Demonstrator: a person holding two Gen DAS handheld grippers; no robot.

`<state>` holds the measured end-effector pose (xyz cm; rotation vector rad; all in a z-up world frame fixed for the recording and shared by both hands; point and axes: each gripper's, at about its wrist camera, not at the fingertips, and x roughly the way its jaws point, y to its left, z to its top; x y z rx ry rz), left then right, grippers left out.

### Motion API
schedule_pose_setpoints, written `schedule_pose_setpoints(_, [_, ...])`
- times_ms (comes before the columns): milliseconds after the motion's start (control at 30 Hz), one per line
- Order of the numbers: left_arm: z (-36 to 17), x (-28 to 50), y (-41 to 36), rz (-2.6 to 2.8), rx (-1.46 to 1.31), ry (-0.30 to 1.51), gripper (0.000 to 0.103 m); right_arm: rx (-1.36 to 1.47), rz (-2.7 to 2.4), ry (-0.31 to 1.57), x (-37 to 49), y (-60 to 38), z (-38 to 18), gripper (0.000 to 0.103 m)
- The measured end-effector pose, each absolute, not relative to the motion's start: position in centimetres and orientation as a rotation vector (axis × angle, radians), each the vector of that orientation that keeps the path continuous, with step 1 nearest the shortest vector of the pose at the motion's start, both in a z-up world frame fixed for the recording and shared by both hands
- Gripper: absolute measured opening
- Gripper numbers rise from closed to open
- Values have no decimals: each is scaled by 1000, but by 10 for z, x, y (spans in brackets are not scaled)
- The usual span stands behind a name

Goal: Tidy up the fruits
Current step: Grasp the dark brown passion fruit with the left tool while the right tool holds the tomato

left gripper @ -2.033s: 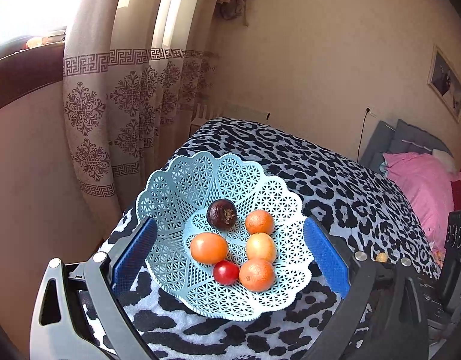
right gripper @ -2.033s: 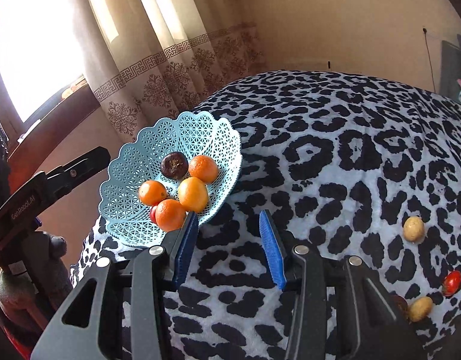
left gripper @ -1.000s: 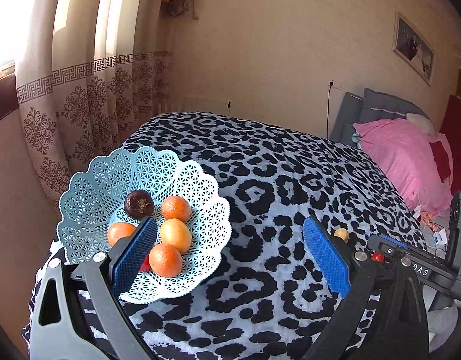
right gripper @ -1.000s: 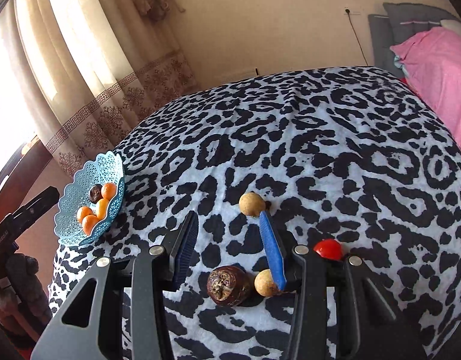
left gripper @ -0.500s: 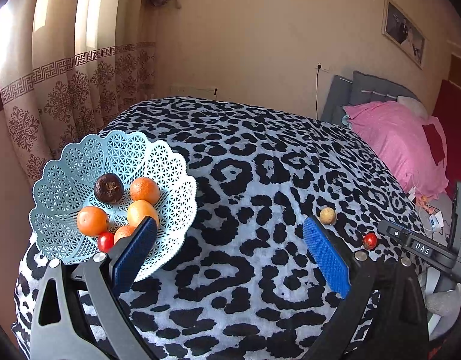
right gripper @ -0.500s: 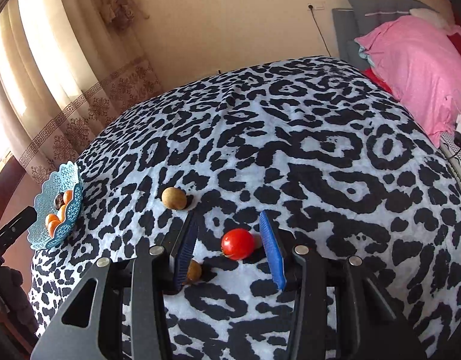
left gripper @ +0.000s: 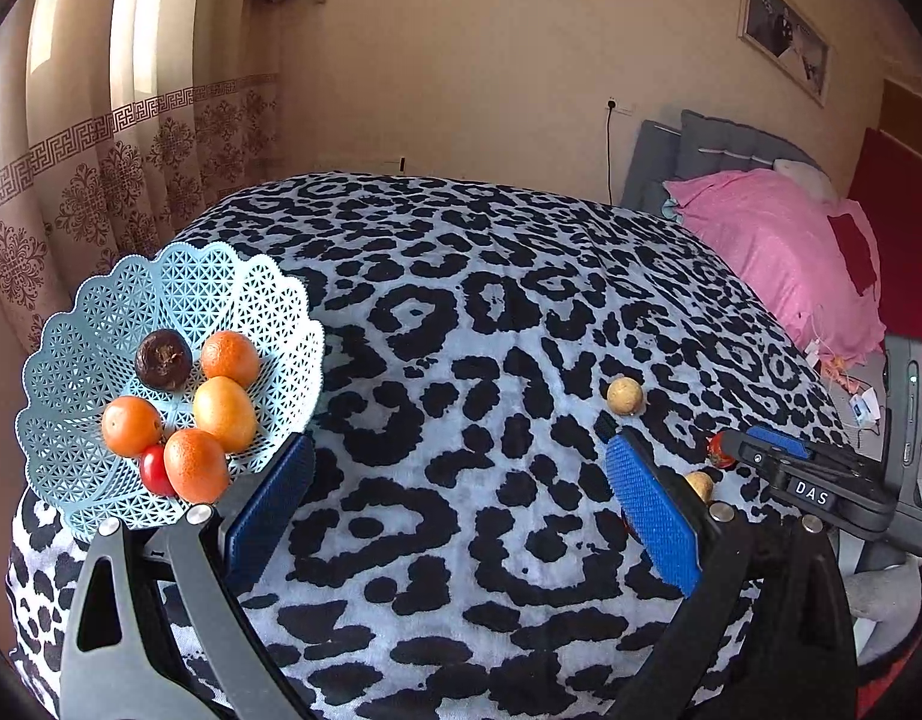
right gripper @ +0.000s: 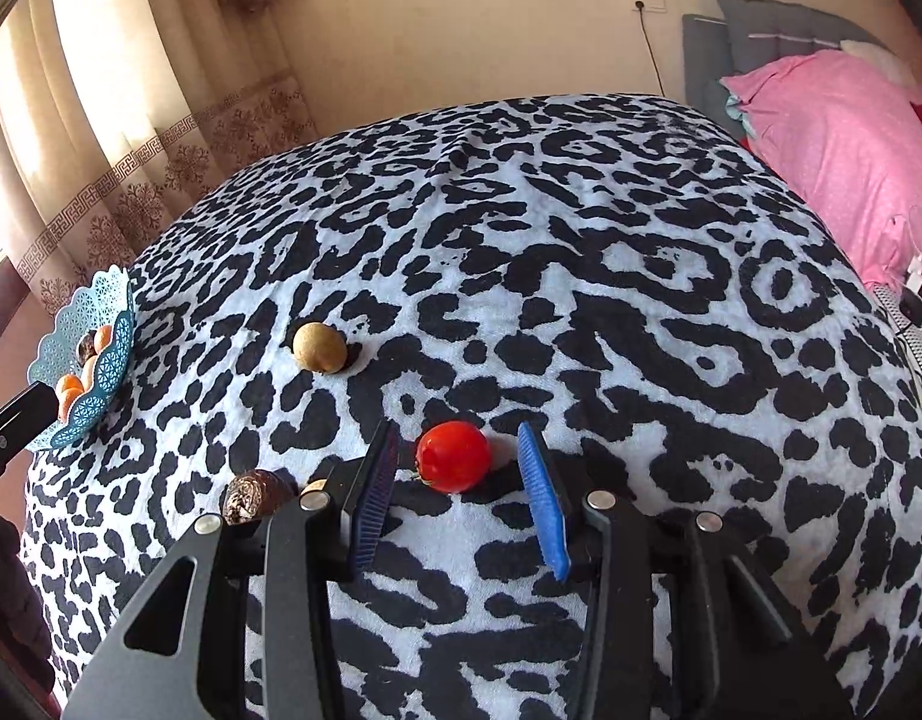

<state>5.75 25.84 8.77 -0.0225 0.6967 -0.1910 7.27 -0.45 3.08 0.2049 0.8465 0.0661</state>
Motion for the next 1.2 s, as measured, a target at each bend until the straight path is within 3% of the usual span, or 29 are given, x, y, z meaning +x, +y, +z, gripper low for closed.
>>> schedule_pose_setpoints(133, [85, 58, 257, -195, -21, 703, 99, 172, 67, 869, 80, 3, 25, 41])
schedule_pose_setpoints(300, [82, 59, 252, -200, -14, 712, 99, 135, 49, 887, 83, 7, 18, 32])
schedule_pose_setpoints(867, [56, 53, 182, -381, 137, 759, 99, 244, 57, 820, 74, -17, 28, 31])
schedule_pose_setpoints(1200, [25, 70, 153, -478, 182, 881, 76, 278, 78, 804, 70, -21, 31, 31])
